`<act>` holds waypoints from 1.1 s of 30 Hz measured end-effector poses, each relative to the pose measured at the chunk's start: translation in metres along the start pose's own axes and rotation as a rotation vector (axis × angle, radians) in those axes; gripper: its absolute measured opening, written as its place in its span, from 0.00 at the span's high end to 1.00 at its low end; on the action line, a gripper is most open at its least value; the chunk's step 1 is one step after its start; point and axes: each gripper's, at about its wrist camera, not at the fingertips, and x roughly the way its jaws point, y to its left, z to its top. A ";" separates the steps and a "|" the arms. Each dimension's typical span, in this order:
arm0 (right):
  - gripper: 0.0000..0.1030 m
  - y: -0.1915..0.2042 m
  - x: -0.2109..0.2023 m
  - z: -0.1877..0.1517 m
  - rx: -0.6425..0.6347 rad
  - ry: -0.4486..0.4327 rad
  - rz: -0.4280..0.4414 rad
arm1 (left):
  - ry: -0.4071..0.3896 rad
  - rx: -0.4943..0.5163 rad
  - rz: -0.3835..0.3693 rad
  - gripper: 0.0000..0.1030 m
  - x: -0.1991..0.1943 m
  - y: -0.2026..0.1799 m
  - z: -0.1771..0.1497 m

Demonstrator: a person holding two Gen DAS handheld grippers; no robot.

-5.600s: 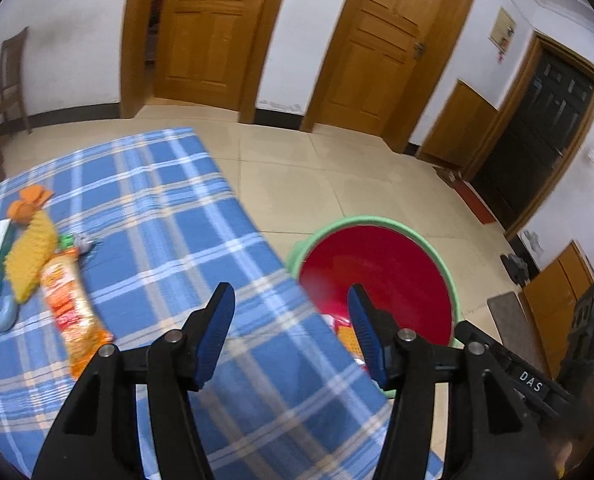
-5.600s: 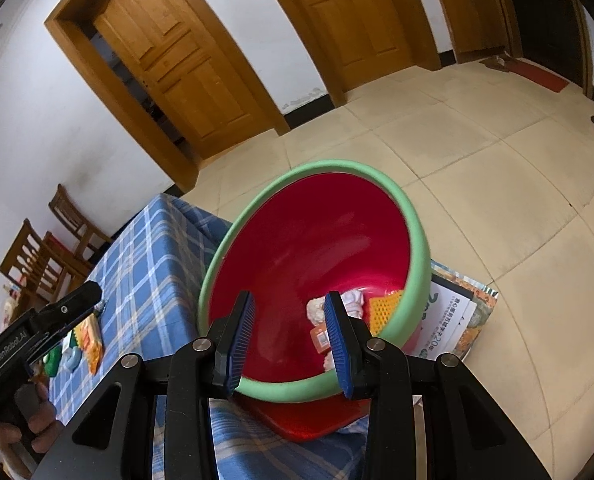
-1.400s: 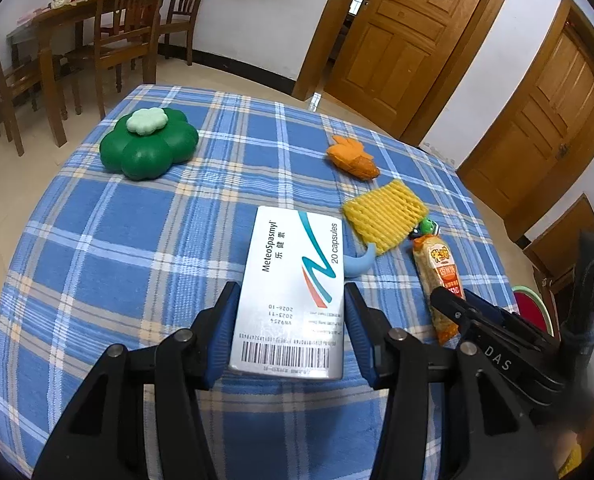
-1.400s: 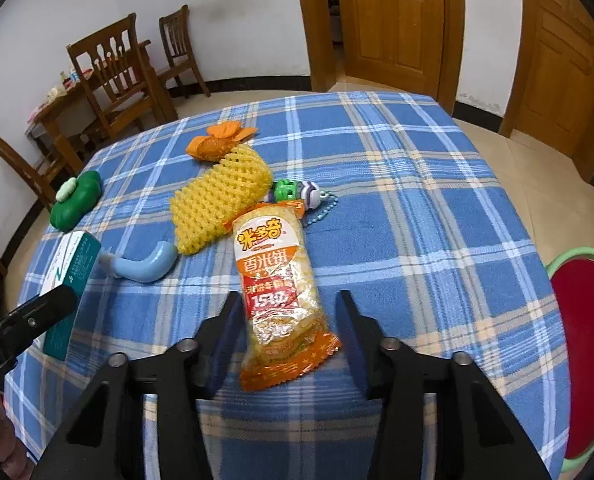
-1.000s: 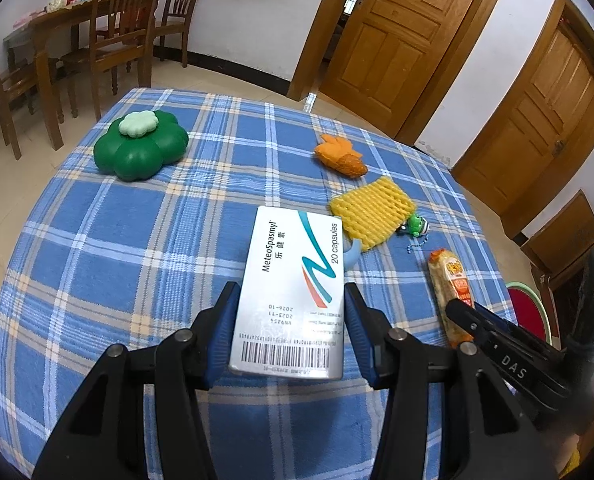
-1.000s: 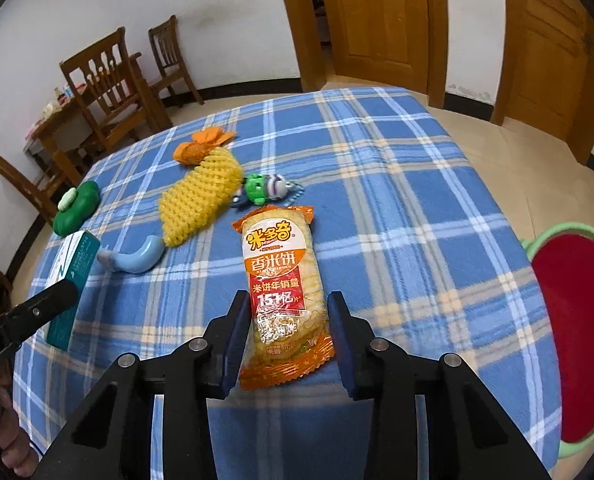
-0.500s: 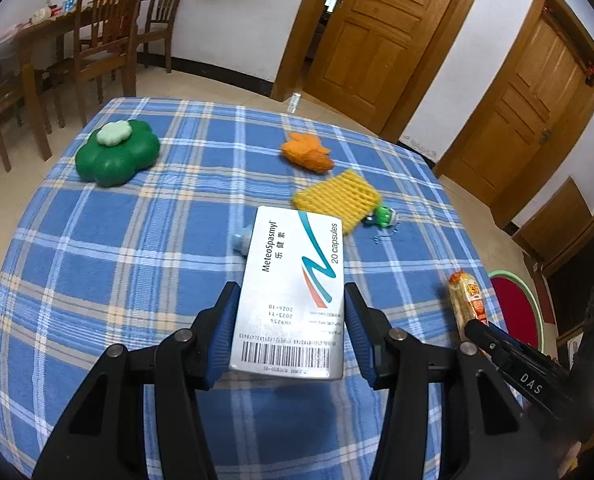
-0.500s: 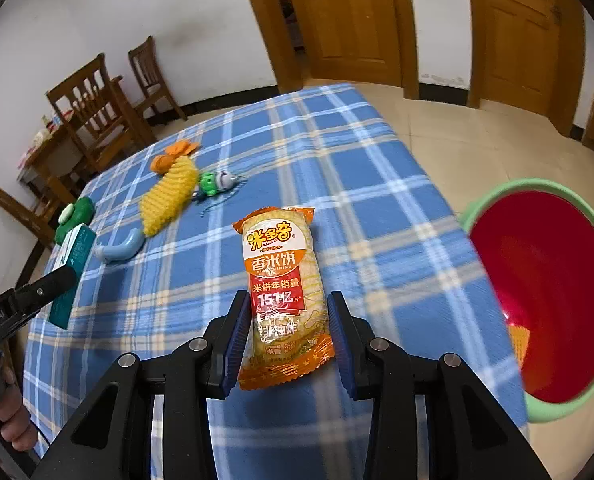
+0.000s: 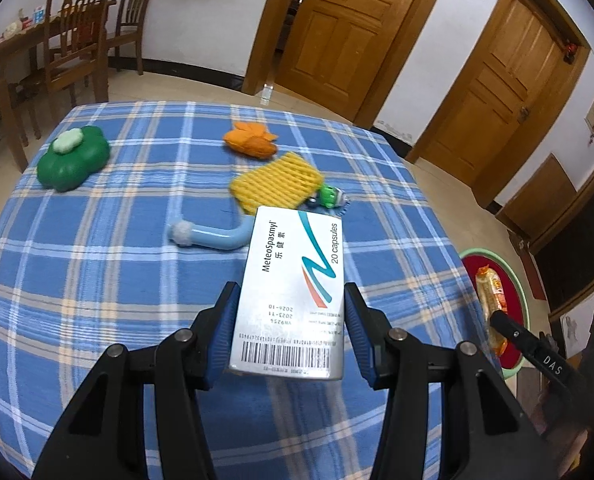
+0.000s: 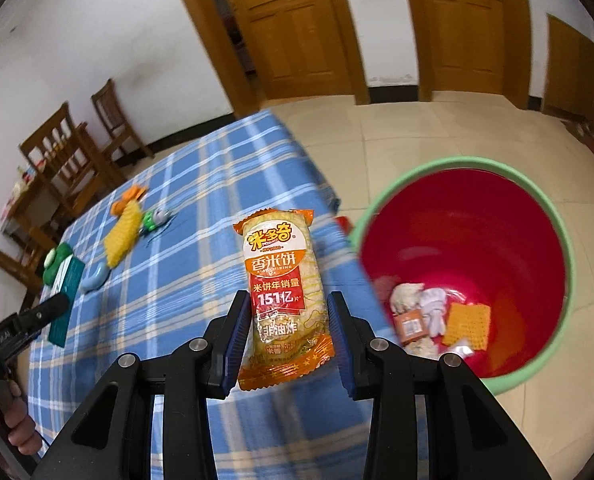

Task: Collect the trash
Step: 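Drop the cracker bag in the basin with the right gripper while the left holds the box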

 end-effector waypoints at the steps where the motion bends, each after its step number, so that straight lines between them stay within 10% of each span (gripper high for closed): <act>1: 0.61 -0.006 -0.002 0.000 0.011 -0.005 -0.005 | 0.002 0.002 -0.005 0.50 0.001 -0.002 0.000; 33: 0.60 -0.104 -0.027 -0.007 0.230 -0.058 -0.129 | 0.081 0.197 -0.125 0.50 0.020 -0.101 -0.016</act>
